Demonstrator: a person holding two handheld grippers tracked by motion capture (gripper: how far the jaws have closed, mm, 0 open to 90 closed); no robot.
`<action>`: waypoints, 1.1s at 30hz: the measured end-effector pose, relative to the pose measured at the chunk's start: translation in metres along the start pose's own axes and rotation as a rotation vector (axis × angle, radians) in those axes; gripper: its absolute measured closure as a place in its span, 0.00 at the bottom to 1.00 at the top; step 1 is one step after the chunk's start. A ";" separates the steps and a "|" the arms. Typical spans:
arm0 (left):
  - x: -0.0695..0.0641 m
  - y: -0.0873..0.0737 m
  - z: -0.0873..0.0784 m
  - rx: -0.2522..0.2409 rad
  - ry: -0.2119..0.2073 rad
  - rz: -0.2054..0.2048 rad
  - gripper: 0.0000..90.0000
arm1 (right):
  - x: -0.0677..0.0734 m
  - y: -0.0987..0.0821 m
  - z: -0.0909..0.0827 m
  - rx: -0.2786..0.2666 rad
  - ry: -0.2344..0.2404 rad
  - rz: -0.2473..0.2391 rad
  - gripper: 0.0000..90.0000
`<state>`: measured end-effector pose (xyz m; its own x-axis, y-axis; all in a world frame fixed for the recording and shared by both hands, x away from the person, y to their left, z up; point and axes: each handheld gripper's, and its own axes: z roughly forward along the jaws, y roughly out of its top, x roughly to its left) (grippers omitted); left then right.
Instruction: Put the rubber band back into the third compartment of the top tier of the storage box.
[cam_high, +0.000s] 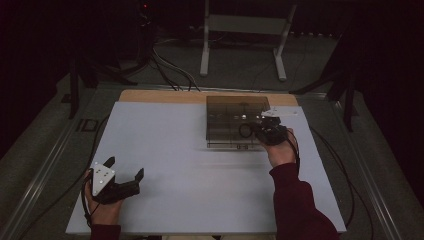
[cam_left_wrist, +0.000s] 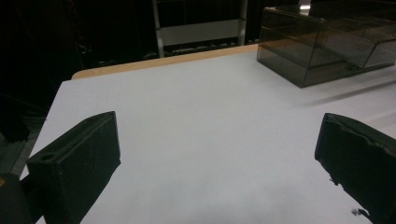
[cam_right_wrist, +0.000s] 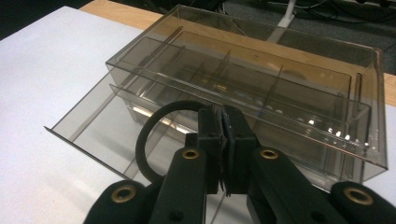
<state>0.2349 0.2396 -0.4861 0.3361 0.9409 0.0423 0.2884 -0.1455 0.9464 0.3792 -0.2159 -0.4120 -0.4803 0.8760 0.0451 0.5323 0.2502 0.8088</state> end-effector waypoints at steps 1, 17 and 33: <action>0.000 0.000 0.000 0.000 0.000 0.000 0.01 | -0.001 -0.001 0.000 0.000 -0.002 0.002 0.98; 0.000 0.000 0.001 0.002 -0.001 0.001 0.01 | -0.017 -0.007 -0.003 0.011 -0.039 0.022 0.98; -0.001 0.000 0.001 0.004 -0.003 0.001 0.01 | -0.031 -0.018 -0.006 0.024 -0.066 0.043 0.98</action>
<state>0.2356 0.2388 -0.4869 0.3390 0.9398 0.0423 0.2918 -0.1478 0.9450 0.3802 -0.2496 -0.4242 -0.4101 0.9111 0.0405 0.5681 0.2205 0.7929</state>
